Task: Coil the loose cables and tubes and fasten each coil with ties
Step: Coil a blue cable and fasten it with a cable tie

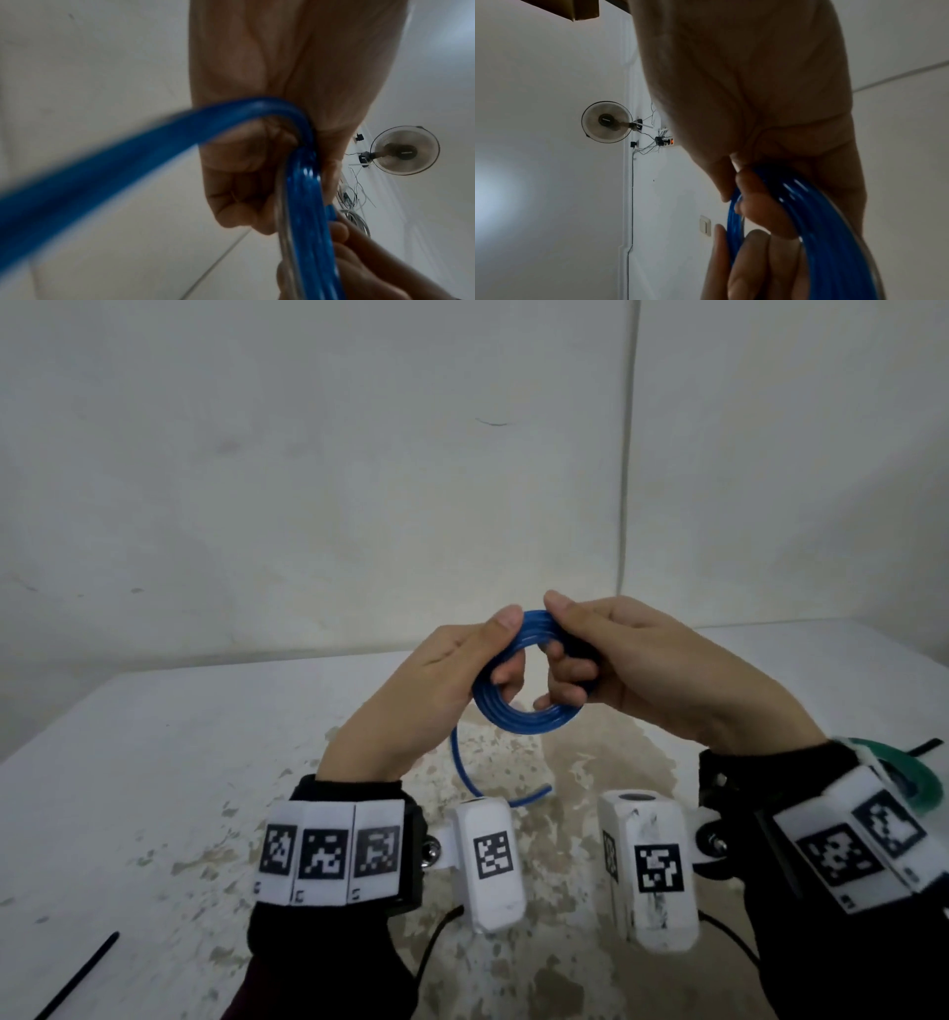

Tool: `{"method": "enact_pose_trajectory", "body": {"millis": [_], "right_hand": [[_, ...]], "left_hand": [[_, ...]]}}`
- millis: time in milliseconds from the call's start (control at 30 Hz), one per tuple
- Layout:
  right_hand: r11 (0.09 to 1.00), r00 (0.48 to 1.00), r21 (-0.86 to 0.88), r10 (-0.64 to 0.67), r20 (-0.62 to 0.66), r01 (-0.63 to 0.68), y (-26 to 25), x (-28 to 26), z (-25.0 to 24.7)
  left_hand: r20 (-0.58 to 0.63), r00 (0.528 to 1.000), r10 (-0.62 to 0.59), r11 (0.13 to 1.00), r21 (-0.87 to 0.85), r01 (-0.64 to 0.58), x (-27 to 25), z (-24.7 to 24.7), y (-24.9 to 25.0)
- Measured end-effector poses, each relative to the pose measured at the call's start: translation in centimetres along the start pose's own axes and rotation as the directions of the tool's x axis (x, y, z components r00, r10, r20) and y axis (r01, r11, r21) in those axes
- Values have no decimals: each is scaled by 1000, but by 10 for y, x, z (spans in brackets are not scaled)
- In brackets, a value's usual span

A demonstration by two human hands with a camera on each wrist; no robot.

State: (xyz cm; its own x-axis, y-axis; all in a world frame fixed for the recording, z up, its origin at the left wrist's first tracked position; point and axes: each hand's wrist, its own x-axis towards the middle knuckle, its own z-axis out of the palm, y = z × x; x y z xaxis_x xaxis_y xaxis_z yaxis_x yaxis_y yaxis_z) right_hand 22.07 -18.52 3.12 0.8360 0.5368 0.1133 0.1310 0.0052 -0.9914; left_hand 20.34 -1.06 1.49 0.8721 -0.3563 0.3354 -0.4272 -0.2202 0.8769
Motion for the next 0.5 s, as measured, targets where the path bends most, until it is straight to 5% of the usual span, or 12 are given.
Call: {"method": "enact_pose_trajectory", "body": {"millis": [167, 400, 500], "right_hand": [[997, 999, -76, 11, 43, -8, -1, -3, -1], [987, 978, 95, -109, -175, 127, 4, 7, 2], [998, 991, -4, -61, -115, 61, 3, 4, -3]], "left_hand": [[12, 1000, -13, 1000, 1, 13, 0, 4, 3], [-151, 989, -6, 955, -295, -39, 10, 15, -2], [-130, 992, 7, 981, -189, -32, 8, 9, -5]]}}
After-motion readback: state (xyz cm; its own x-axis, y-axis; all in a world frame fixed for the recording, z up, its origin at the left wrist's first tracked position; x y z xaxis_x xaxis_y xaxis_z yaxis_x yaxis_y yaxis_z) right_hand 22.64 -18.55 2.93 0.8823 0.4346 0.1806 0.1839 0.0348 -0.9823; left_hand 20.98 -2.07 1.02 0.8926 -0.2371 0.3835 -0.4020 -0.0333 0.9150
